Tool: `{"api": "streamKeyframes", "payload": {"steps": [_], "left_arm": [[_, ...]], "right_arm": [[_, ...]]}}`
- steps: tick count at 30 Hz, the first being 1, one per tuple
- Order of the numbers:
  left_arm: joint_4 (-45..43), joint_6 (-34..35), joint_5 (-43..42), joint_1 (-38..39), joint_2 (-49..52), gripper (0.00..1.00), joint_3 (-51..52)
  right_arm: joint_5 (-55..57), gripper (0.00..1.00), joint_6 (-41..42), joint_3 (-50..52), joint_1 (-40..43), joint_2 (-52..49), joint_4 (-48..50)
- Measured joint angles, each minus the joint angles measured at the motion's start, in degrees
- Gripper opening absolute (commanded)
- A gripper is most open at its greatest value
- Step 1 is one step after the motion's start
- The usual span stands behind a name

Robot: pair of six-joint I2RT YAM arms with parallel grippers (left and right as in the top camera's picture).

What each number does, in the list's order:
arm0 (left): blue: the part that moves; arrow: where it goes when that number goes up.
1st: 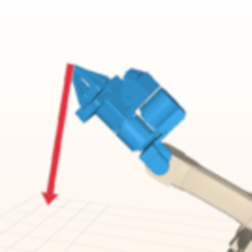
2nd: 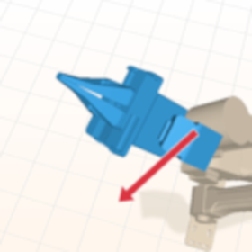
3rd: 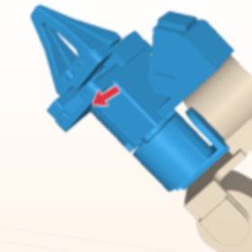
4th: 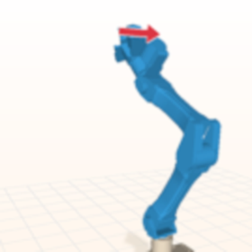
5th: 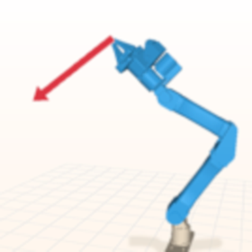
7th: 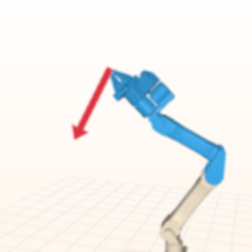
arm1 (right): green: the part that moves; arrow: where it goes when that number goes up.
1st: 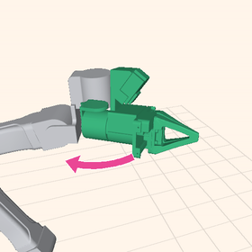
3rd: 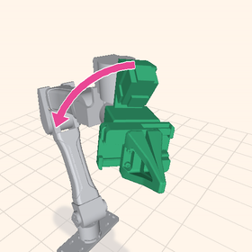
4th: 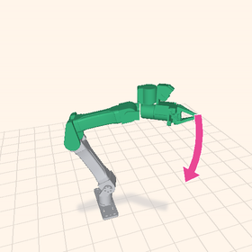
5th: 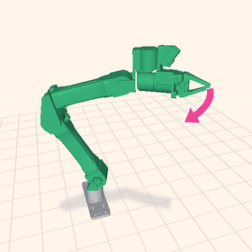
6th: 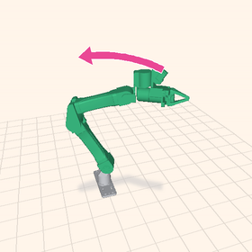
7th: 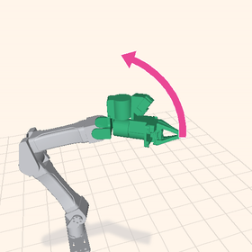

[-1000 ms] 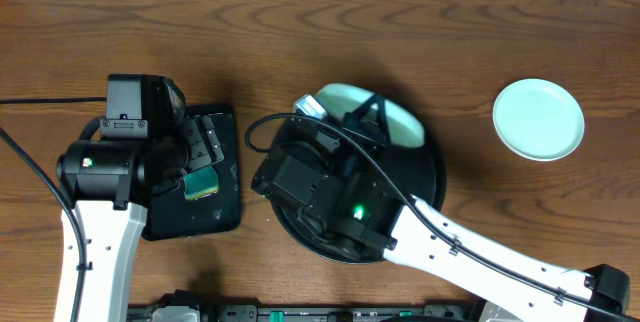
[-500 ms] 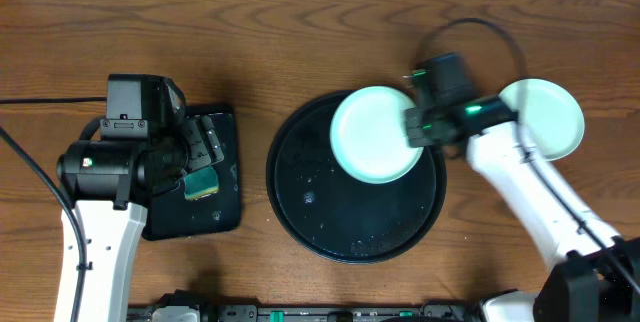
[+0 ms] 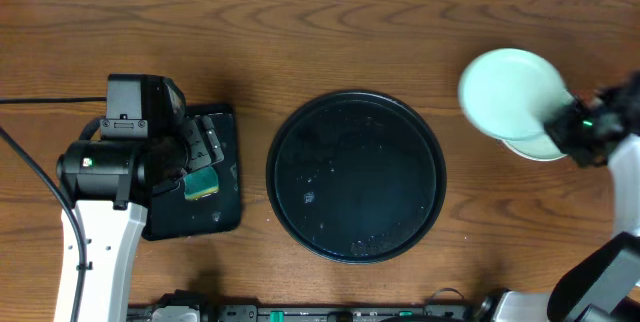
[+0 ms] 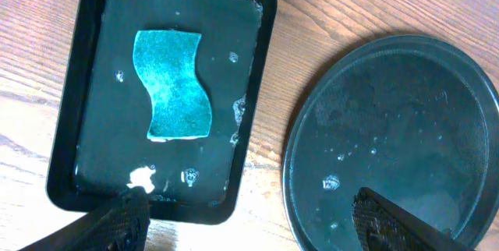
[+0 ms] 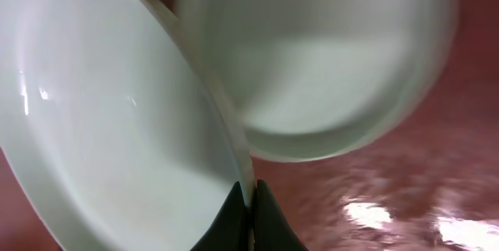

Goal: Clean dirty plates on tray and stack at the side
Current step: 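Carry the green plate right and stack it on the plate pile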

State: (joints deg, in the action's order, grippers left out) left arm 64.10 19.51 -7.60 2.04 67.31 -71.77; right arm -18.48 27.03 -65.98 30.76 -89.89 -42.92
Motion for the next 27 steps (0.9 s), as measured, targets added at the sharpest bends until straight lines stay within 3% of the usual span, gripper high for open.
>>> {"api": "streamKeyframes", "payload": {"steps": [6, 14, 17, 24, 27], "left_arm": [[-0.09, 0.00, 0.00, 0.00, 0.00, 0.84, 0.00], [-1.33, 0.00, -0.02, 0.00, 0.00, 0.84, 0.00], [-1.33, -0.02, -0.02, 0.00, 0.00, 0.84, 0.00], [-1.68, 0.00, -0.02, 0.00, 0.00, 0.84, 0.00], [-2.19, 0.00, -0.02, 0.00, 0.00, 0.84, 0.00]], "right_arm": [[1.14, 0.01, 2.54, 0.00, 9.22, -3.56, -1.36], [3.26, 0.02, 3.78, 0.00, 10.95, -12.41, 0.63], [2.54, 0.13, 4.13, 0.02, 10.73, -14.45, 1.51], [-0.13, 0.24, 4.22, 0.04, 10.62, -14.97, 2.99], [-0.79, 0.38, 4.28, 0.02, 10.36, -14.97, 3.04]]}}
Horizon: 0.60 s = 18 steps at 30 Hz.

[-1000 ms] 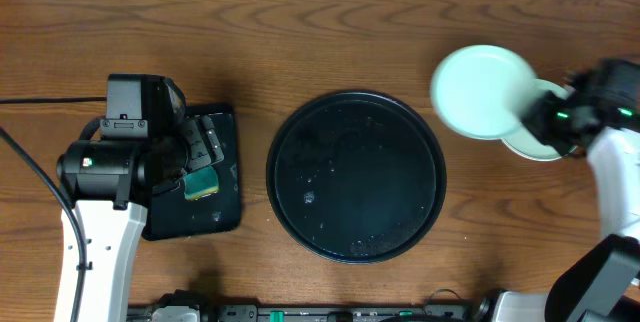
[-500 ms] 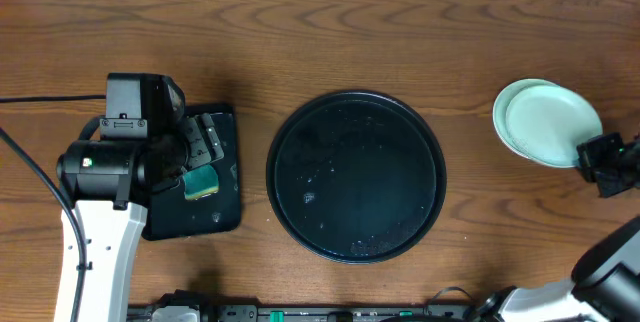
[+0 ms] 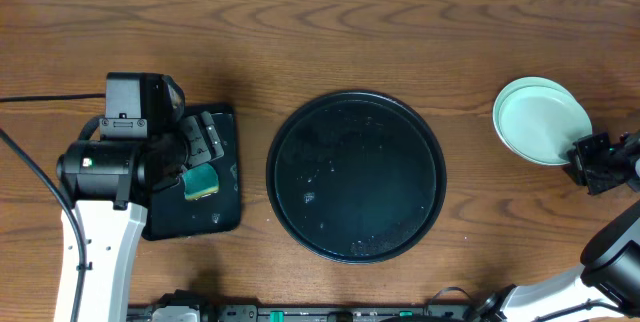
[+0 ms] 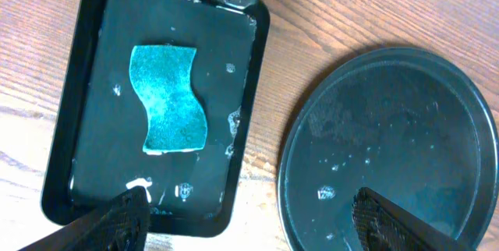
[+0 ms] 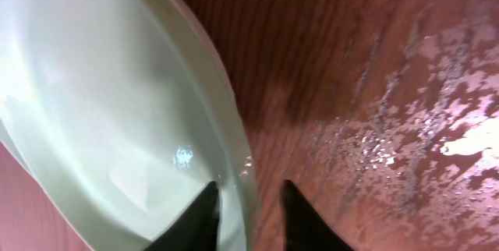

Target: Clean dirty plates on tray and stack at the side

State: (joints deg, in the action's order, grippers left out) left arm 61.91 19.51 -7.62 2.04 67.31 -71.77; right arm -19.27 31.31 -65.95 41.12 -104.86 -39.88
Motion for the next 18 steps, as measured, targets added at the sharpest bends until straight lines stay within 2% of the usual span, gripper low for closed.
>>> {"api": "streamKeyframes", "payload": {"steps": [2, 9, 18], "left_arm": [[-0.33, -0.02, 0.00, 0.00, 0.04, 0.84, 0.00], [-0.37, -0.02, 0.00, 0.00, 0.94, 0.84, 0.00], [-0.39, 0.00, 0.00, 0.00, 1.40, 0.84, 0.00]], "right_arm": [[-0.26, 0.45, 0.15, 0.00, -0.52, 0.00, 0.04], [-1.55, 0.42, -3.17, -1.77, -4.13, 0.00, 1.75], [2.80, 0.43, -5.46, -8.68, -8.26, 0.00, -6.12]]}}
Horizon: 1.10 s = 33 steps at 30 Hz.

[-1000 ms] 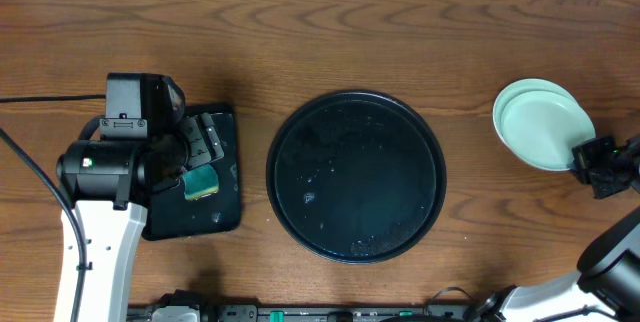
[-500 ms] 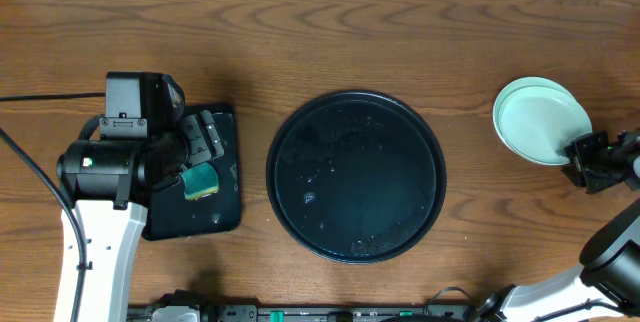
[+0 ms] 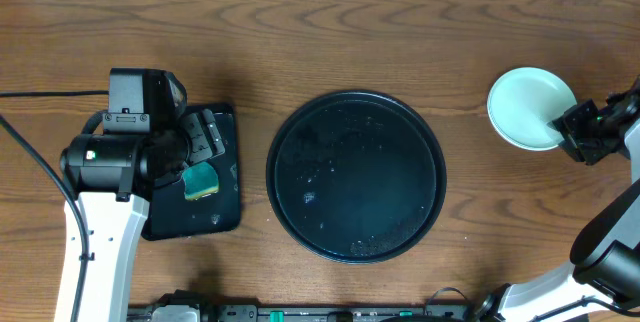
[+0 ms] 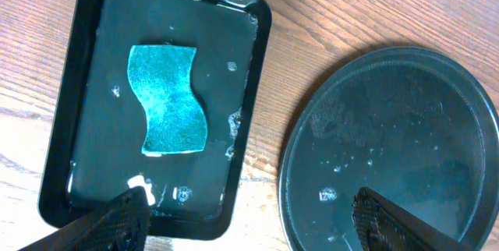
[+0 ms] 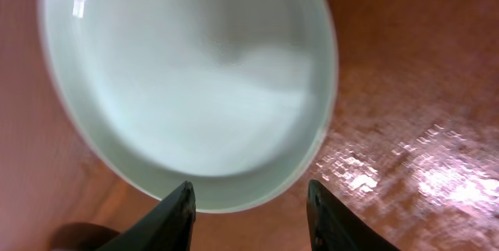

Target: Clean dirty plates on tray and stack at the side

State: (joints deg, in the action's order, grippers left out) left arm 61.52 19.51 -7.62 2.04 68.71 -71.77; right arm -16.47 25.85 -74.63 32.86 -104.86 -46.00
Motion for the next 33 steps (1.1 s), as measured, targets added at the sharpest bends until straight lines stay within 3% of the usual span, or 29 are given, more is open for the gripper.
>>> {"api": "streamKeyframes", "payload": {"steps": [4, 9, 13, 16, 18, 19, 27, 33], "left_arm": [[0.02, 0.00, 0.00, 0.00, 0.00, 0.84, 0.00], [-0.15, -0.09, 0.00, 0.00, -0.02, 0.84, 0.00], [-1.81, -1.40, 0.02, 0.00, -0.79, 0.84, 0.00], [-2.49, -2.99, 0.00, 0.00, -3.37, 0.84, 0.00], [-2.56, -4.15, 0.02, 0.00, -6.14, 0.84, -0.44], [-2.56, -4.61, 0.00, 0.00, -7.96, 0.84, -0.98], [-1.57, -6.12, 1.11, 0.00, -24.87, 0.84, -6.80], [-1.22, -6.27, 2.05, 0.00, -37.64, 0.84, -8.48]], "right_arm": [[1.53, 0.34, -0.55, -0.04, -0.11, 0.02, -3.17], [0.55, 0.36, -4.26, 0.02, -0.92, 2.47, -2.38], [-0.26, 0.41, -9.75, -0.22, -4.04, 11.65, -1.03], [-0.59, 0.63, -14.47, -1.07, -6.99, 20.46, 0.83], [-0.24, 0.91, -17.11, -1.51, -9.31, 26.67, 1.75], [0.11, 0.99, -18.10, -1.66, -10.78, 30.42, 1.95], [3.23, 0.99, -22.03, -2.29, -16.11, 48.33, 2.51], [4.33, 0.99, -22.25, -2.29, -16.11, 54.55, 3.06]]}}
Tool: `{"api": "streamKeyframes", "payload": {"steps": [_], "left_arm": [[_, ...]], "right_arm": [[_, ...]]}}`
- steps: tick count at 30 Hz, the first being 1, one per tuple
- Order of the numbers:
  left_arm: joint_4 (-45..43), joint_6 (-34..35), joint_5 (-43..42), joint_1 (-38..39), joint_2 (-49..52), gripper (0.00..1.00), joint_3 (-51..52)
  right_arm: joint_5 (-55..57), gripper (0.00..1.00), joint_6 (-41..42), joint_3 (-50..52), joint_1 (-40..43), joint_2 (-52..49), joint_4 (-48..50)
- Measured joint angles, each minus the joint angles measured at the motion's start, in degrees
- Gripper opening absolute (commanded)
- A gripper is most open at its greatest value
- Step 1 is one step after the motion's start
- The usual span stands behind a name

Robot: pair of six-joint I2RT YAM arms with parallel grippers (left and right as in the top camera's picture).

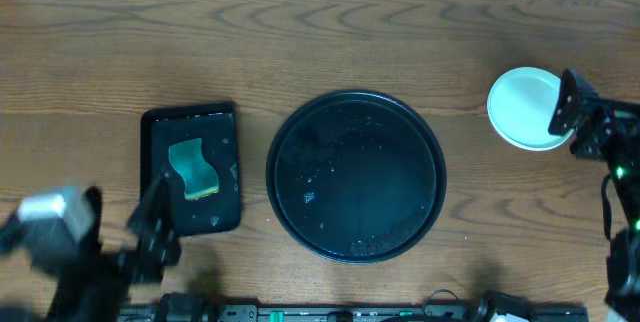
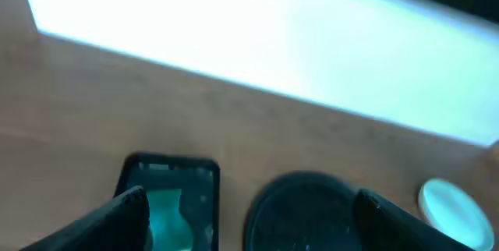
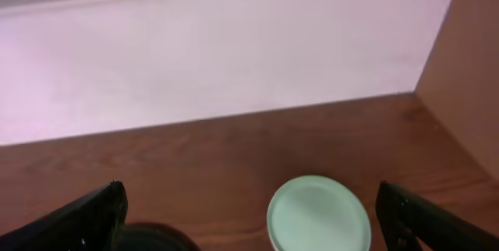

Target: Clean dirty plates on tray and stack at the side

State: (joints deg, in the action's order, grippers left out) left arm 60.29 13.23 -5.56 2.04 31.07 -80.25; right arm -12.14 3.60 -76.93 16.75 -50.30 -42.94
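Two white plates [image 1: 527, 108] lie stacked on the wood at the right, also seen as a pale stack [image 3: 318, 213]. The round black tray [image 1: 355, 175] in the middle holds only water drops. My right gripper [image 1: 566, 114] hangs open beside the stack's right edge, touching nothing; its fingers [image 3: 86, 220] frame the plates from well above. My left gripper [image 1: 155, 230] is open near the front left corner, short of the small tray, and its view is blurred. The teal sponge [image 1: 193, 167] lies in that tray.
A small rectangular black tray [image 1: 165, 127] holds the sponge left of the round tray [image 2: 304, 212]. A pale wall runs along the table's far edge [image 3: 234, 118]. The right arm [image 1: 615, 162] reaches in from the right side.
Both arms have drawn back. My left gripper, then low over the sponge tray, is now near the front left corner. My right gripper, then close over the plates, now sees them from far above.
My right gripper was shut on a white plate's rim, holding it over another plate at the right. Then that plate lay on the other with the jaws parted at its rim. My left gripper stayed open above the sponge tray. Now both arms are withdrawn.
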Motion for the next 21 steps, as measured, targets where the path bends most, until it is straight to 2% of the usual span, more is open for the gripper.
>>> {"api": "streamKeyframes", "payload": {"steps": [8, 15, 21], "left_arm": [[0.44, -0.02, 1.46, 0.00, -8.48, 0.84, -0.13], [2.10, -0.02, 1.46, 0.00, -9.01, 0.84, -0.11], [6.95, -0.02, 1.49, 0.00, -9.01, 0.84, -0.11]], "right_arm": [[0.13, 0.99, 0.04, 0.02, 0.00, 2.03, -8.15], [-0.02, 0.99, 0.09, 0.02, 0.00, 1.22, -13.38], [-0.02, 0.99, 0.11, 0.02, 0.00, 1.20, -18.47]]}}
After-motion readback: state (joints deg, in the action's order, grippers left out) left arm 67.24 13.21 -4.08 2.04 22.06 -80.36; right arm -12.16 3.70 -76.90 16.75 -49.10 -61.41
